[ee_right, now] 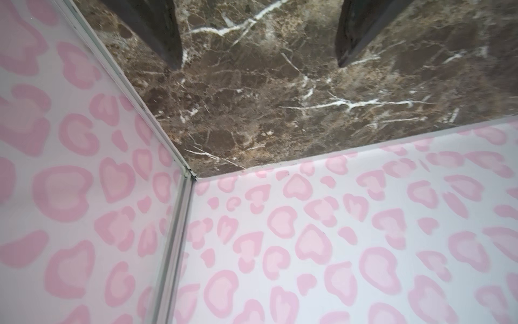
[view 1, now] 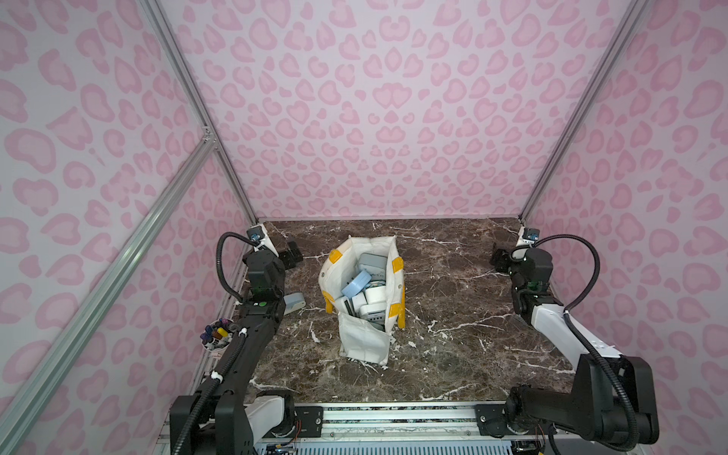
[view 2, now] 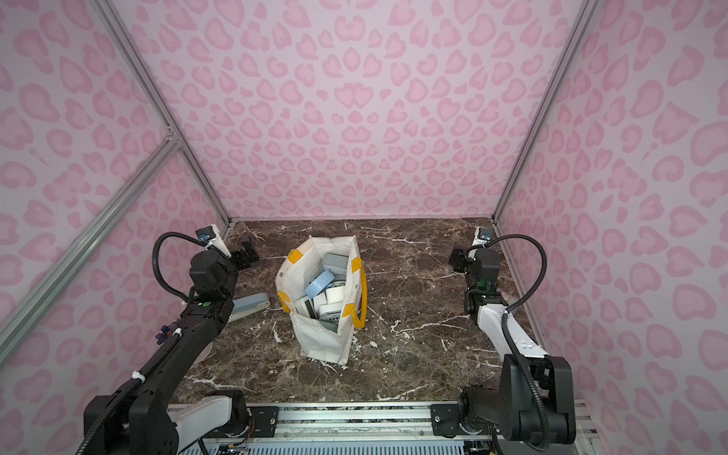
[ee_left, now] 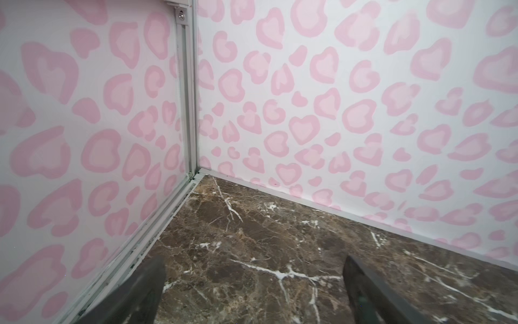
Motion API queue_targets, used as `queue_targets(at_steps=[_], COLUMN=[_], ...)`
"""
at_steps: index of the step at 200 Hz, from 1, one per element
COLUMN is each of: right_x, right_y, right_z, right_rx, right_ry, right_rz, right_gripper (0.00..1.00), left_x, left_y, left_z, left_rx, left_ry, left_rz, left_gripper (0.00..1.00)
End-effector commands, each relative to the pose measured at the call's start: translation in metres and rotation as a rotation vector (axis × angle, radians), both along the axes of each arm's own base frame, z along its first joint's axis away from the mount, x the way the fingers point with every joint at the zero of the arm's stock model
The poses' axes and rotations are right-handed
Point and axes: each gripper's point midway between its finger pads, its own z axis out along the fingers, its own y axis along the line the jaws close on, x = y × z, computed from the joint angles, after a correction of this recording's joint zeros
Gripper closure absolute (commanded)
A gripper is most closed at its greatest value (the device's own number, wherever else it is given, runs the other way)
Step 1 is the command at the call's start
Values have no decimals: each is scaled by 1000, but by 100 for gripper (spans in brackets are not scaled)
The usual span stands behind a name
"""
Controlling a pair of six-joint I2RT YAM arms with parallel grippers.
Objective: Take the alarm clock out of the canvas bag
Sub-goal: Pick up the canvas bag from the center of the board.
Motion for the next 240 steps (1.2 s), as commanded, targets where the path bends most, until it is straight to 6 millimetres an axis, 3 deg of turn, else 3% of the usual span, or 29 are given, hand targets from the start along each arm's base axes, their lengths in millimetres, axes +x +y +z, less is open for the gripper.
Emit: queue_targets(at_steps=[1, 24, 75, 126, 181, 240], right_x=[-4, 6, 17, 20, 0, -29], right_y=[29, 59, 139, 212, 261, 299], right_z=[-12, 8, 45, 86, 88, 78], right_rx=[149, 216, 200, 194, 148, 67], right_ry=[143, 160, 127, 97, 138, 160], right_rz=[120, 213, 401, 608, 767, 852], right_gripper=[19, 24, 24, 24, 25, 25], left_x=[-13, -31, -74, -98, -106, -114], left_y=[-18, -34, -63, -96, -119, -111], left_z=[-19, -8, 1, -15, -39, -65], left_rx=[-73, -119, -216, -210, -224, -242], left_ry=[179, 169, 161, 265, 356, 502], left_rz=[-76, -103, -172, -233, -256, -151], left_gripper=[1, 2, 1, 2, 4, 4])
